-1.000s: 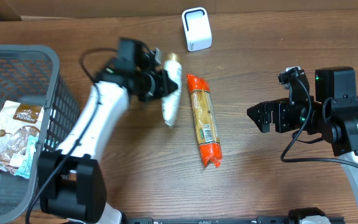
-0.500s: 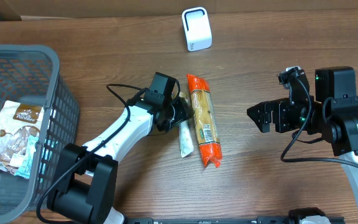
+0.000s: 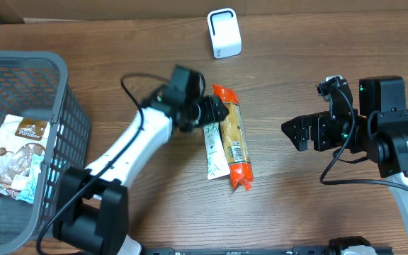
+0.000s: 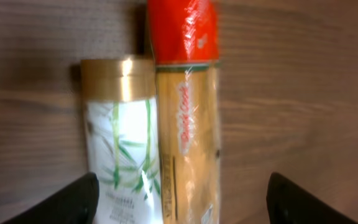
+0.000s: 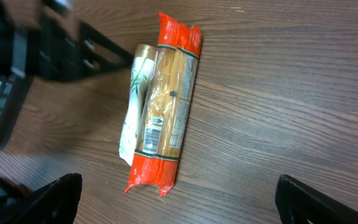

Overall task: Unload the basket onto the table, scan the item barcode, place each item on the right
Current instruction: 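Place the white-green tube on the table beside the spaghetti pack, then reach the left gripper into the basket and grasp the mint-green packet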

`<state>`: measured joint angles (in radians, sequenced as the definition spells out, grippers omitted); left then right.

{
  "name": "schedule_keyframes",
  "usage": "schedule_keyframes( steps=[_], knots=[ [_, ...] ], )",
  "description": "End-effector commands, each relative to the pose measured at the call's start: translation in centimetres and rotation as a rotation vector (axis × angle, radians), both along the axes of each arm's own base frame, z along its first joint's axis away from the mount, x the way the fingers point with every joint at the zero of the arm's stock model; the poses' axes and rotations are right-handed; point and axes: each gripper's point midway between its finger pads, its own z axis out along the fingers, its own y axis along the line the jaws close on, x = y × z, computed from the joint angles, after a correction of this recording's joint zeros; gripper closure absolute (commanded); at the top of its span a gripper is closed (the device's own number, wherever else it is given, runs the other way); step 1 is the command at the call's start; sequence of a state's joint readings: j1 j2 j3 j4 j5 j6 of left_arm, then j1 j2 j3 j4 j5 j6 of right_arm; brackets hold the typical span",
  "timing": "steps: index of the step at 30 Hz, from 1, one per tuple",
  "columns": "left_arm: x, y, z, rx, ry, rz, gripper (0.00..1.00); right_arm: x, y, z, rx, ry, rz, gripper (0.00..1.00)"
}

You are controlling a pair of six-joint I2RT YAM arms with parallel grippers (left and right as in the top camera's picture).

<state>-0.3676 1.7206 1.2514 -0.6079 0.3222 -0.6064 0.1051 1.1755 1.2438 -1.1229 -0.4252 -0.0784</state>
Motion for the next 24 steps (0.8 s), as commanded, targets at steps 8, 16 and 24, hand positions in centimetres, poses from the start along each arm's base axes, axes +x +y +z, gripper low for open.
schedule_keyframes(
  steps=[8, 16, 24],
  knots=[
    [3.6, 11.7, 20.5, 0.159, -0.311, 0.072, 0.19, 0.4, -0.1, 0.9, -0.002, -0.030, -0.003, 0.00],
    [-2.1, 27.6, 26.8, 0.280, -0.294, 0.502, 0.11, 0.4, -0.1, 1.0, -0.002, -0.029, -0.003, 0.00],
    [-10.1, 40.0, 21.5, 0.240, -0.040, 0.867, 0.07, 0.4, -0.1, 1.0, -0.002, -0.030, -0.003, 0.00]
  ],
)
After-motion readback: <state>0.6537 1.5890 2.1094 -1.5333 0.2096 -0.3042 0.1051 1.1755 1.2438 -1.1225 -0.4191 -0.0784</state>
